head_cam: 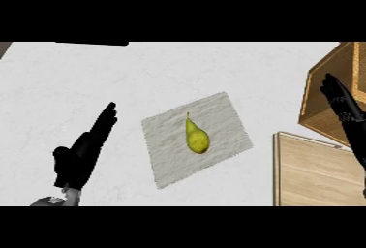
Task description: Pick the pear from the placemat and place it in the basket
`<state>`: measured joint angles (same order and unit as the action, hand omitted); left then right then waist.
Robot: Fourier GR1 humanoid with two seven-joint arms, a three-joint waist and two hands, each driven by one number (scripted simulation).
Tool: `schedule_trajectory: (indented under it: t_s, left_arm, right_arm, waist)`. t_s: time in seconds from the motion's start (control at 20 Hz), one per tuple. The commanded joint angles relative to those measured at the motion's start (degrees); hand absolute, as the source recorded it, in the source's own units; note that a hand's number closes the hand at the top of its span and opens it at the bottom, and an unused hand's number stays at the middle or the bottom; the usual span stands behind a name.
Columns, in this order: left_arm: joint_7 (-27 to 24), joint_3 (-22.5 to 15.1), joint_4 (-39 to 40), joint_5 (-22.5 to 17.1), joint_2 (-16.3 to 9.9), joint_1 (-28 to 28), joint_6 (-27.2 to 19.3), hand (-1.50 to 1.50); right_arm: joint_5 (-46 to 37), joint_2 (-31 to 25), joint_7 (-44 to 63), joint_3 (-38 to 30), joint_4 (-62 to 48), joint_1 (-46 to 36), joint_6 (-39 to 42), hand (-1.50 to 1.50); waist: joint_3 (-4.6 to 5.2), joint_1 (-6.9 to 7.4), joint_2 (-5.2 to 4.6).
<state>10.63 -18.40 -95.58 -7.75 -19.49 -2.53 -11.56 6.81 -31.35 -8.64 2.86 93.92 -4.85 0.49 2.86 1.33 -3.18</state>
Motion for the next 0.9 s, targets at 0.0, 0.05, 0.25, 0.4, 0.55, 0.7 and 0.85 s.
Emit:
schedule_trajectory:
  t_s: [0.0, 0.05, 0.25, 0.4, 0.55, 0.7, 0.85]
  left_arm:
    - [-0.8, 1.8, 2.3, -2.2, 0.1, -0.4, 1.7, 0.00]
    - [-0.7, 2.6, 2.3, -1.9, -1.1, -1.5, 1.9, 0.00]
    - [-0.1, 4.1, 2.2, -0.7, -1.8, -5.9, 1.0, 0.00]
    - [1.5, 4.0, 3.8, -2.7, -1.5, -7.0, 2.9, 0.00]
    - [3.1, 7.8, 6.7, -4.8, -2.9, -8.4, 3.4, 0.00]
    - [1.6, 12.0, 13.4, -5.8, -3.5, -9.6, 3.2, 0.00]
    - [2.8, 14.4, 16.8, -6.8, -4.5, -12.4, 4.6, 0.00]
  right_arm:
    - [3.4, 1.3, 3.8, 3.1, -3.5, -7.1, 5.3, 1.50]
    - [5.5, 5.8, 4.6, 6.8, -5.1, -9.7, 6.5, 1.50]
    - [16.4, 15.5, 3.8, 10.2, -8.7, -15.7, 13.4, 1.50]
    - [7.3, 10.6, -1.9, 20.8, -5.5, -23.9, 25.7, -1.50]
    - [2.8, 19.1, -5.5, 28.1, -11.1, -27.3, 25.9, -1.50]
    - [-0.8, 29.7, -3.7, 29.9, -18.0, -33.8, 19.5, -1.50]
    - [2.7, 31.0, 3.8, 28.4, -24.3, -42.0, 21.1, -1.50]
  waist:
    - [-2.77, 1.13, 2.40]
    - [-2.81, 3.87, 1.65]
    - [-3.47, 11.86, -1.58]
    - [-2.90, 12.27, -0.09]
    - [-2.88, 6.87, 1.36]
    - [-2.77, 2.43, 2.21]
    - [-2.78, 0.39, 2.70]
